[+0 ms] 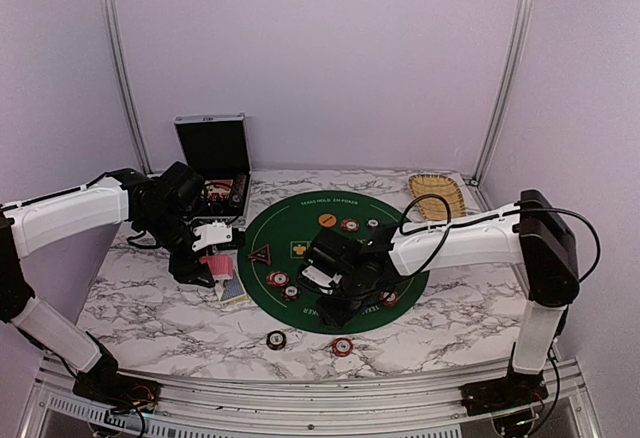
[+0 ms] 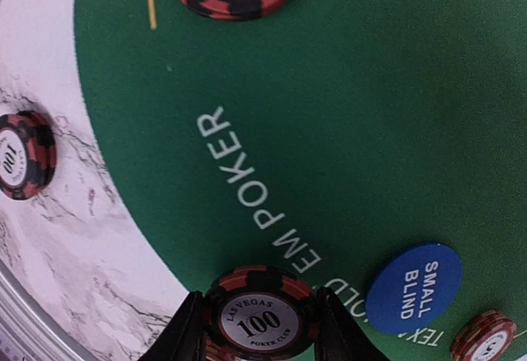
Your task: Distribute texas hold em gaming equipment
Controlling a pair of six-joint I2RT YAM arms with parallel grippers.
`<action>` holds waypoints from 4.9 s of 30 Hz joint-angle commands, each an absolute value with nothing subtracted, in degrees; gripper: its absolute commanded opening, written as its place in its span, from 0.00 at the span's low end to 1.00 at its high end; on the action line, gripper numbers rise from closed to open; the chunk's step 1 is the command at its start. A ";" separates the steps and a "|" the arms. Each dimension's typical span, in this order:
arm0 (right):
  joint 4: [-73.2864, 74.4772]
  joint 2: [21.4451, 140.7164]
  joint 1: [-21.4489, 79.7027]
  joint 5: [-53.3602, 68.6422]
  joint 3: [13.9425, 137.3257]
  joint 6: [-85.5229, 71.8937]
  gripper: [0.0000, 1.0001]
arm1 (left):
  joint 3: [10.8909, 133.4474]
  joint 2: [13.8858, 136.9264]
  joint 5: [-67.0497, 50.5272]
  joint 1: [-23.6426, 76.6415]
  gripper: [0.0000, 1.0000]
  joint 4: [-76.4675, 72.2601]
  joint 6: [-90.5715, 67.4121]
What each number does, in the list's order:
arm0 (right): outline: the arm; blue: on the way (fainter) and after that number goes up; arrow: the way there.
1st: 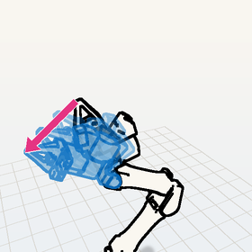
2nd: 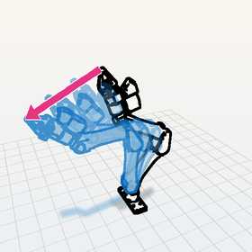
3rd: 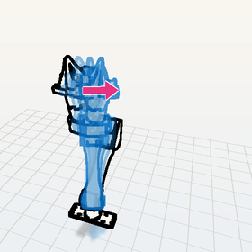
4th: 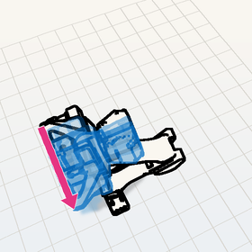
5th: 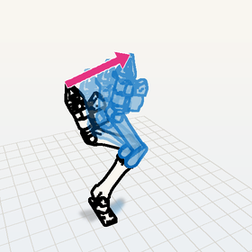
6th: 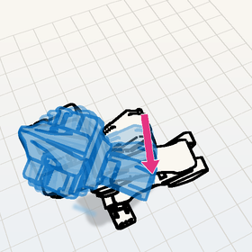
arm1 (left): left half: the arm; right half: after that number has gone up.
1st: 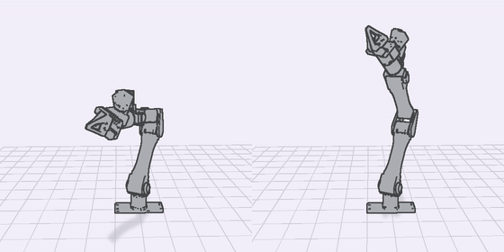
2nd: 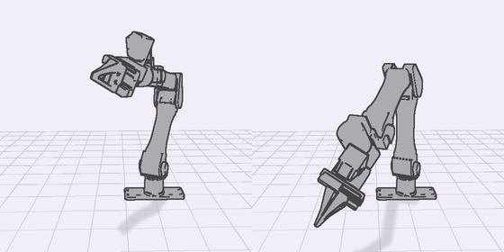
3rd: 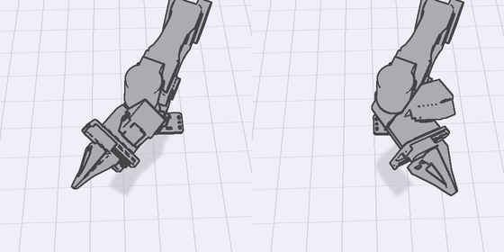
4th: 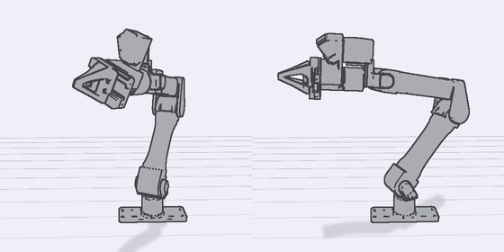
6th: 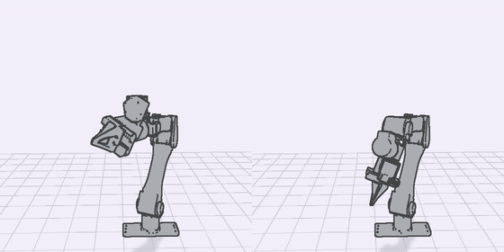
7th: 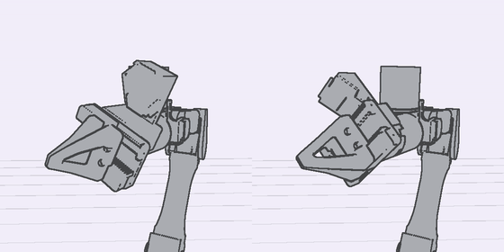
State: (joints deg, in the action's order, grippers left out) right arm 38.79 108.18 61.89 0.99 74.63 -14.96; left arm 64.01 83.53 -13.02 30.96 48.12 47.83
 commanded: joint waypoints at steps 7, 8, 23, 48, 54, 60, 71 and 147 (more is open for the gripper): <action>34.34 109.19 58.69 0.24 73.24 -16.43 0.03 | 66.05 81.34 -14.08 30.67 0.00 50.09 48.15; 34.20 109.28 58.49 0.24 73.16 -16.39 0.03 | 66.09 81.34 -14.08 30.67 0.00 50.10 48.16; 33.21 109.87 57.04 -1.58 70.23 -16.65 0.32 | 66.53 81.82 -14.80 30.67 0.00 50.36 48.26; 29.45 104.44 54.04 11.04 83.23 -28.24 0.79 | 65.63 81.60 -13.77 32.43 0.00 48.03 47.07; 15.00 104.52 50.76 25.11 78.59 -37.28 0.82 | 64.59 80.27 -11.19 33.65 0.00 44.85 45.97; 5.07 107.41 50.71 34.03 77.93 -44.03 0.85 | 63.59 80.61 -8.30 35.91 0.00 43.35 44.30; -6.99 111.16 50.71 41.60 76.29 -52.19 0.85 | 63.87 80.26 -5.37 38.50 0.00 41.07 41.92; -17.73 128.51 53.59 46.99 89.17 -62.29 0.76 | 66.62 78.09 -4.75 42.27 0.00 40.87 40.51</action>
State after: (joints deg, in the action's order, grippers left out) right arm -25.17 130.21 54.35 48.45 88.68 -67.20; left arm 64.88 79.66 -4.93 42.00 41.93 39.99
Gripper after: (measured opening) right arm 0.774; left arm 0.649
